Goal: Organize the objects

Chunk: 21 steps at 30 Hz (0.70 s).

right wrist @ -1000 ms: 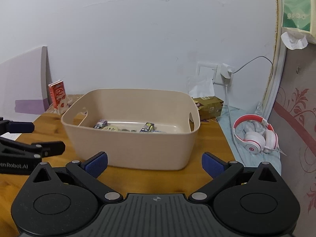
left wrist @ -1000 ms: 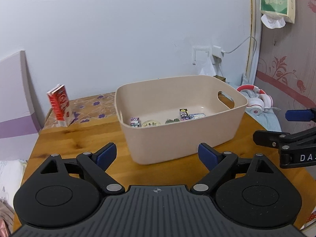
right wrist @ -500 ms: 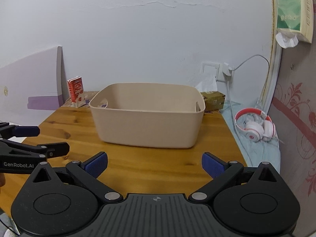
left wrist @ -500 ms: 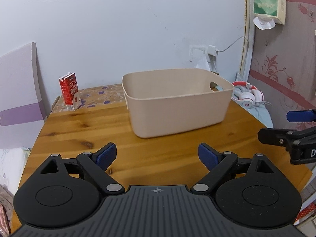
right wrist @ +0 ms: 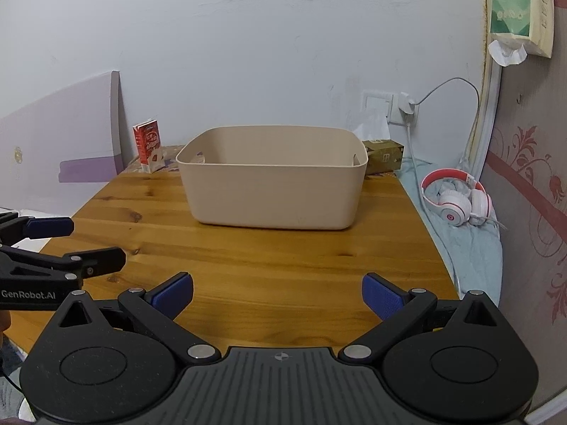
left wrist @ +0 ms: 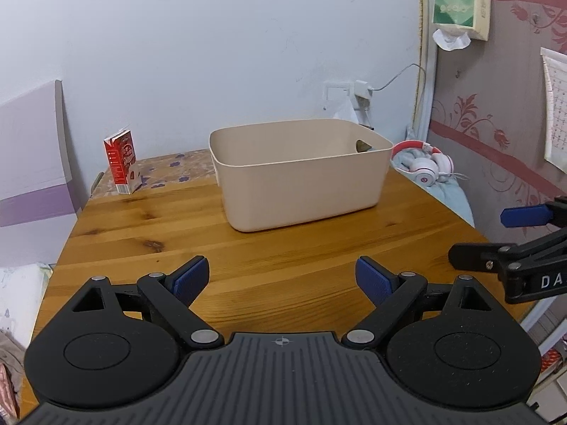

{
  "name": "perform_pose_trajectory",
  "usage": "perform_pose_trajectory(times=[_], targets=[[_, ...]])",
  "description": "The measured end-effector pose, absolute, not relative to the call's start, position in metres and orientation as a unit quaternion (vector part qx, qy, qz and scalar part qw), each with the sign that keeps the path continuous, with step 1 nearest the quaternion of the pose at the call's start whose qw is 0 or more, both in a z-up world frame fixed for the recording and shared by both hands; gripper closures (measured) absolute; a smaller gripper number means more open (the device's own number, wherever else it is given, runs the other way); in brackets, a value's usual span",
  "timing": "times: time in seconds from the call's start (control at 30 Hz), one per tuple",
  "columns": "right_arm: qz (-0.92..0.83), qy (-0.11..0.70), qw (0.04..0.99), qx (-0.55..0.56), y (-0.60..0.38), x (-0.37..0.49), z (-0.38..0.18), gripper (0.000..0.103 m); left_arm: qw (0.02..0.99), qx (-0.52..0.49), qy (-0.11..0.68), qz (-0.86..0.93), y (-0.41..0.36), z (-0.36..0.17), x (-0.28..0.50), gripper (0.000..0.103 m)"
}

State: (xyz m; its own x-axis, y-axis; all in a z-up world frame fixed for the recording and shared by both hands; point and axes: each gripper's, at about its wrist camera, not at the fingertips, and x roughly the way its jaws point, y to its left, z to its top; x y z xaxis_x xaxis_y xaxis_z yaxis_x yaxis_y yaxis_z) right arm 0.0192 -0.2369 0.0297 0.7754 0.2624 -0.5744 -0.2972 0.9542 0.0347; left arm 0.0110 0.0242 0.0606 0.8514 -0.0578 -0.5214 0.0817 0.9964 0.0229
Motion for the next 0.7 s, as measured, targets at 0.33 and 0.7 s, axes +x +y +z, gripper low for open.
perform_pose_trajectory(times=[0.33, 0.7], targets=[[0.144, 0.304, 0.941, -0.026, -0.240, 0.008, 0.025, 0.000, 0.963, 0.019, 0.267, -0.035, 0.028, 0.068, 0.001, 0.012], [0.149, 0.300, 0.942, -0.031, -0.235, 0.013, 0.026, 0.000, 0.962, 0.006, 0.270, -0.035, 0.031, 0.065, 0.007, 0.011]])
